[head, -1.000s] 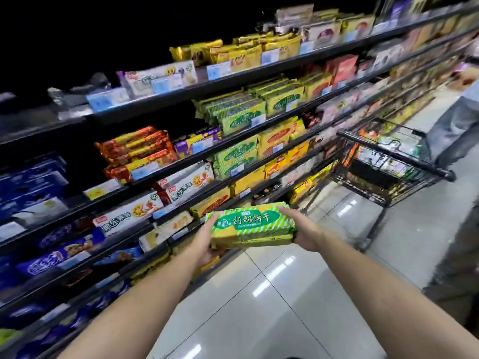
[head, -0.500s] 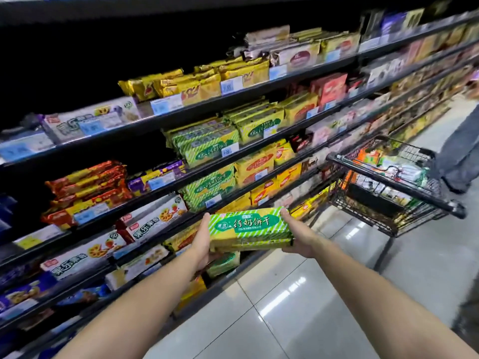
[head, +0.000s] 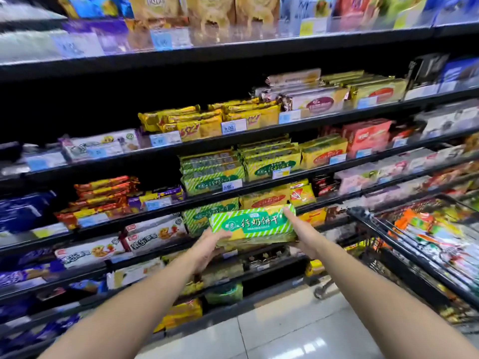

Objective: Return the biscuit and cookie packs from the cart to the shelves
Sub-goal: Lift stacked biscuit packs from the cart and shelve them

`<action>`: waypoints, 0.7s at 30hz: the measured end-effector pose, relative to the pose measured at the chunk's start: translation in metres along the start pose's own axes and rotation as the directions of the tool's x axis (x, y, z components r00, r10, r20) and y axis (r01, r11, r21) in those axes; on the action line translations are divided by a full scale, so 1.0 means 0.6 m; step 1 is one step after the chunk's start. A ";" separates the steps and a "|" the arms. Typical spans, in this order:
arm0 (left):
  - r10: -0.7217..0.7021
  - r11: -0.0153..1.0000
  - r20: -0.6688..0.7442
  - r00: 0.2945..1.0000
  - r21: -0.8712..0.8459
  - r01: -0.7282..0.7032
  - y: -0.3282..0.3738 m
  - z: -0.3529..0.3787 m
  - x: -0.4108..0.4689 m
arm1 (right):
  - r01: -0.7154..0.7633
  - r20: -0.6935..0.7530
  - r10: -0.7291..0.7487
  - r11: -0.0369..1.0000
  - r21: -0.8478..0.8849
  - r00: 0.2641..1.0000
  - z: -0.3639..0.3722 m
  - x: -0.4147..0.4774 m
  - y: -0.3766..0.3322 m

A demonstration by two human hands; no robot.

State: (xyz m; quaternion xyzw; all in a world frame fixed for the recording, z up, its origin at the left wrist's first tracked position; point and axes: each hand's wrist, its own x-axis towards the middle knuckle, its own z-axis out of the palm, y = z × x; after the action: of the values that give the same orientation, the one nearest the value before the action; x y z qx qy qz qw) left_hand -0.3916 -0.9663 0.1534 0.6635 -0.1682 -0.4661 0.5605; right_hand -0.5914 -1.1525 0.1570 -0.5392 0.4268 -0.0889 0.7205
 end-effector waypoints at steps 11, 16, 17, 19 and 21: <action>0.370 0.816 -0.032 0.929 0.488 -0.309 0.138 -0.114 0.043 | 0.326 0.208 -0.278 0.910 -0.257 0.938 0.028 0.085 -0.140; 0.501 0.727 -0.092 0.861 0.584 -0.361 0.141 -0.140 0.069 | 0.408 0.230 -0.344 0.842 -0.354 0.910 0.053 0.134 -0.169; 0.525 0.719 -0.100 0.845 0.584 -0.377 0.138 -0.143 0.072 | 0.425 0.270 -0.342 0.825 -0.372 0.900 0.055 0.142 -0.173; 0.552 0.694 -0.114 0.826 0.613 -0.378 0.133 -0.146 0.077 | 0.476 0.319 -0.364 0.765 -0.434 0.875 0.060 0.156 -0.183; 0.585 0.649 -0.122 0.802 0.663 -0.373 0.133 -0.150 0.084 | 0.520 0.342 -0.396 0.714 -0.469 0.852 0.063 0.165 -0.195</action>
State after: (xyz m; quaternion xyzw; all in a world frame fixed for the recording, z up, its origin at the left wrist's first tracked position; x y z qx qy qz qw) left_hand -0.2697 -0.9760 0.1979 0.8045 -0.3857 -0.1023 0.4399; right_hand -0.4642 -1.2312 0.2077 -0.8166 0.2050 -0.0810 0.5334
